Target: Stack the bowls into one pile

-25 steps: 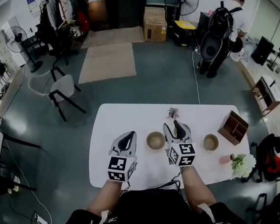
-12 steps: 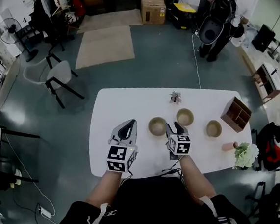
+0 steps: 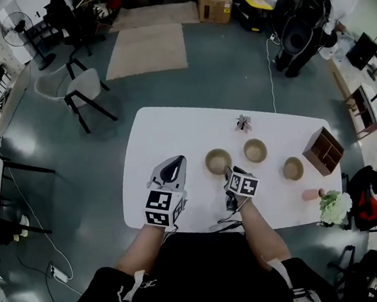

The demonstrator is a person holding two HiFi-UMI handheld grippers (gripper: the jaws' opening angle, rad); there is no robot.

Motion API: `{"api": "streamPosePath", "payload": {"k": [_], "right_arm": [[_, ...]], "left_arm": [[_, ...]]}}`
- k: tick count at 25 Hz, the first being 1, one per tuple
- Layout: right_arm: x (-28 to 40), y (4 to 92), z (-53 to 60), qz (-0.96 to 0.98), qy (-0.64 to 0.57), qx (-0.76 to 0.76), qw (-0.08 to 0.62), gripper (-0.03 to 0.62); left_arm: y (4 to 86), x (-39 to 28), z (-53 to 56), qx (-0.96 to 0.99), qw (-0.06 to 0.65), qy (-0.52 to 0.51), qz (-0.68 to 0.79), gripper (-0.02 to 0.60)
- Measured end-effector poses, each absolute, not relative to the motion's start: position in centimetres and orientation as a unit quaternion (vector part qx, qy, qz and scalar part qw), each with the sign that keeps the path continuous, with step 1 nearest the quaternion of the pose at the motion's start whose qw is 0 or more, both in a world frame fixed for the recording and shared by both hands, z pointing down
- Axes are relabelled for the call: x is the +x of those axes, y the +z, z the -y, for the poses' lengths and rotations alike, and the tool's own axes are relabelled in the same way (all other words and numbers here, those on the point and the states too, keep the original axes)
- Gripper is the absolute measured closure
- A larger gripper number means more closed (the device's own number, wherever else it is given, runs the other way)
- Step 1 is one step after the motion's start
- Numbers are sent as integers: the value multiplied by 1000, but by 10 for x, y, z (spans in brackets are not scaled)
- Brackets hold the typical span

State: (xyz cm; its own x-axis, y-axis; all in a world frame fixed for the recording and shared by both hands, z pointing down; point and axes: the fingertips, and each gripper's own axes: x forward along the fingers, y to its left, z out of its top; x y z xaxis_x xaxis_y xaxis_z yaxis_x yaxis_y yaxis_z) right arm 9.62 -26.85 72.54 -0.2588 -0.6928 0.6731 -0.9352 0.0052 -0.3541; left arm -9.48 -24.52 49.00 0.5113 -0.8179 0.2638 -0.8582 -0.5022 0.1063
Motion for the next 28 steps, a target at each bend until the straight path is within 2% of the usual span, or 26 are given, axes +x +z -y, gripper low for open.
{"api": "streamPosePath", "payload": {"k": [7,13,21,28], "right_arm": [[87,753,268,633,520,569,75,469],[85,755,269,577,601,553,-11,534],[90,719,269,567,626,528,-94,543],[147,664,283,562,580,567,-161,543]], "left_arm": [[494,-108,241,856,117,94,495,569],[496,-117,240,855,122,95,496,569],[495,-108,244,865,126,88,478,569],[500,-84,247,879,132,85,451,569]]}}
